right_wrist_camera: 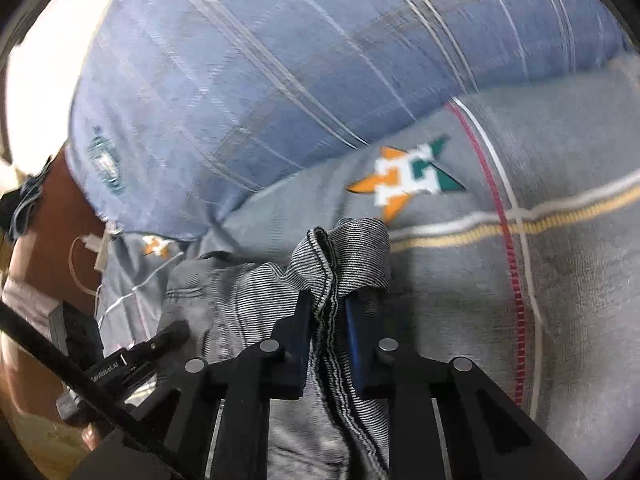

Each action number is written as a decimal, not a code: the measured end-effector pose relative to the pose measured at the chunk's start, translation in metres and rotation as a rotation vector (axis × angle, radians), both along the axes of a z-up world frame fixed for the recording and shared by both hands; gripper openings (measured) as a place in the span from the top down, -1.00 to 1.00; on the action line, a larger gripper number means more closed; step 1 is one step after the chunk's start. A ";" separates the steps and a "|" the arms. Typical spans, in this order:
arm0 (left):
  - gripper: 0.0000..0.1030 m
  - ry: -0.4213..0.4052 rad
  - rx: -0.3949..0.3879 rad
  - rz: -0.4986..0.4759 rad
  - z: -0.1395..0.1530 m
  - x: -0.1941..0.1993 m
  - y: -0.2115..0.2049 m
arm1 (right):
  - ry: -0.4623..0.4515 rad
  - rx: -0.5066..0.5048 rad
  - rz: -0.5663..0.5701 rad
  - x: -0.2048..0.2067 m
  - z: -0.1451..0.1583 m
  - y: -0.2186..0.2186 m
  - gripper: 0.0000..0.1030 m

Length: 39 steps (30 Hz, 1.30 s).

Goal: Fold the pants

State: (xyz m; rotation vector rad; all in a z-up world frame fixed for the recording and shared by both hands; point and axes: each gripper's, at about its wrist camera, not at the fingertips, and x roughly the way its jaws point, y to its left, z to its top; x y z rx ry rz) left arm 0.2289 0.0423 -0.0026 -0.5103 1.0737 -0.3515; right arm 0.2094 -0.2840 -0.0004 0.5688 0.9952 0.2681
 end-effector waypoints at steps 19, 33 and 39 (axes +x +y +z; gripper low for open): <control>-0.29 0.346 0.073 0.123 -0.029 -0.035 0.007 | 0.197 -0.093 -0.016 -0.037 0.001 0.006 -0.15; 0.25 0.250 0.181 0.032 -0.021 -0.064 -0.032 | 0.200 -0.163 0.054 -0.047 -0.003 0.032 0.74; -0.04 0.219 0.293 0.055 -0.027 -0.070 -0.044 | 0.199 -0.231 0.068 -0.045 -0.009 0.046 0.77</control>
